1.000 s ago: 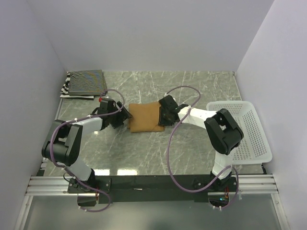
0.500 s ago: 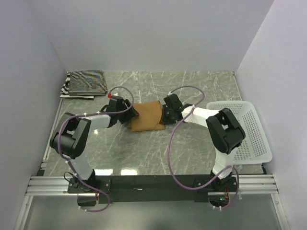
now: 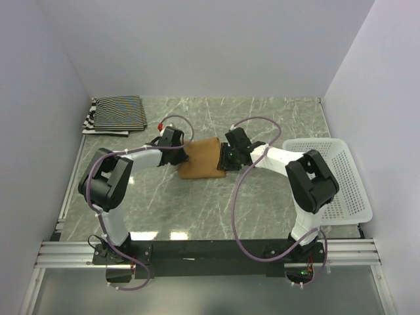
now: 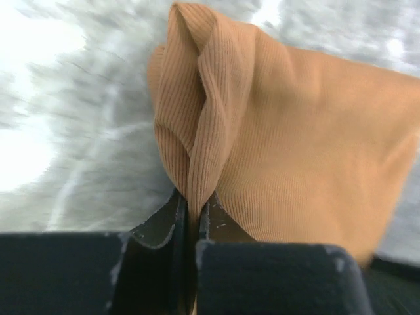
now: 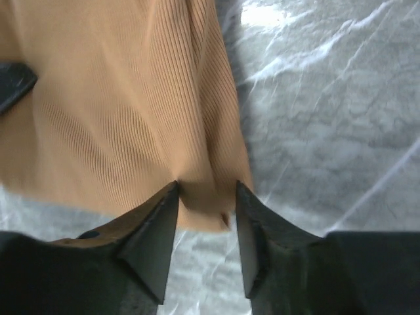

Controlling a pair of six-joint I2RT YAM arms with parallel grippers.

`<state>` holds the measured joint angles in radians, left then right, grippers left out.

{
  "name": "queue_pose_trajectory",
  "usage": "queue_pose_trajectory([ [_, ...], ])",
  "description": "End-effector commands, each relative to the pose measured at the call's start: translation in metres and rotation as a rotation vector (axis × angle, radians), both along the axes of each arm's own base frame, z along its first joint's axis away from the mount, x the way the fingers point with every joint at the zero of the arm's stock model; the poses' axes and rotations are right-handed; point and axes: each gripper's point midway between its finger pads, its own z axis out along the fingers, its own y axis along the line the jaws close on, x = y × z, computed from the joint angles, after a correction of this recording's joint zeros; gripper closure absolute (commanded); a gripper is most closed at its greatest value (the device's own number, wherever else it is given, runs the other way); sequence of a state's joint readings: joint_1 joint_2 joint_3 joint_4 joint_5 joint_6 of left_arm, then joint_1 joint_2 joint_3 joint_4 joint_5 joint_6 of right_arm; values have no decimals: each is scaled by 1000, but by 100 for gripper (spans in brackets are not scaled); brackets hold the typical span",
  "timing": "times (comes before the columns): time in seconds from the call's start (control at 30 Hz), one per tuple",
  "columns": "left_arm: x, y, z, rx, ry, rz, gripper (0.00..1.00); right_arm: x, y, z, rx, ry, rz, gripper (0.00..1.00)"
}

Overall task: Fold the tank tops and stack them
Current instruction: Neatly place the folded tank top to the corner

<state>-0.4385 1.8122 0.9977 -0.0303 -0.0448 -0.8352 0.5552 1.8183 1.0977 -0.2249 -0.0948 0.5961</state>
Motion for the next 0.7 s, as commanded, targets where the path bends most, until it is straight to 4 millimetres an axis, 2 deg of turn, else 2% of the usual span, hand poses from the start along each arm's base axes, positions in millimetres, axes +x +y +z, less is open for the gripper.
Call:
queue_pose_trajectory([
  [0.0, -23, 60, -26, 358, 161, 26, 99, 2, 1, 53, 57, -88, 24, 52],
  [0.03, -15, 74, -21, 444, 139, 63, 99, 1, 2, 62, 73, -100, 30, 51],
  [0.07, -6, 78, -8, 480, 126, 69, 99, -1, 1, 69, 81, -111, 29, 50],
  [0.1, 1, 85, 0, 528, 110, 87, 99, -3, 1, 86, 103, -144, 35, 50],
  [0.13, 8, 97, 5, 608, 98, 96, 99, -7, 2, 94, 120, -154, 44, 50],
  [0.17, 25, 96, 23, 631, 51, 107, 99, -9, 1, 99, 131, -162, 44, 50],
  [0.23, 37, 109, 30, 715, 50, 106, 100, -19, -1, 112, 168, -189, 54, 50],
  [0.27, 54, 112, 47, 740, 8, 134, 99, -22, 2, 118, 201, -199, 63, 50],
  [0.3, 60, 119, 52, 779, 8, 131, 99, -29, 0, 121, 217, -209, 67, 50],
  [0.33, 65, 124, 47, 813, 24, 140, 99, -33, 0, 124, 229, -218, 75, 50],
  [0.37, 81, 132, 60, 812, 4, 173, 99, -34, -2, 125, 232, -228, 76, 50],
  [0.4, 88, 138, 63, 834, 3, 180, 100, -39, -5, 127, 231, -235, 76, 50],
  [0.43, 93, 143, 58, 852, 14, 182, 100, -41, -6, 128, 233, -242, 77, 50],
  [0.47, 109, 146, 70, 845, -19, 204, 100, -43, -6, 130, 244, -244, 82, 49],
  [0.5, 115, 151, 75, 876, -28, 204, 100, -50, -5, 130, 260, -240, 94, 49],
  [0.53, 121, 155, 69, 901, -15, 204, 99, -52, -4, 131, 274, -241, 98, 49],
  [0.57, 136, 158, 86, 898, -49, 236, 100, -55, -1, 133, 295, -245, 105, 49],
  [0.6, 142, 163, 89, 921, -49, 235, 99, -60, 1, 133, 311, -243, 118, 49],
  [0.63, 148, 168, 82, 939, -37, 237, 99, -63, 3, 133, 319, -243, 125, 49],
  [0.67, 161, 168, 97, 931, -76, 256, 99, -65, 4, 134, 320, -245, 132, 49],
])
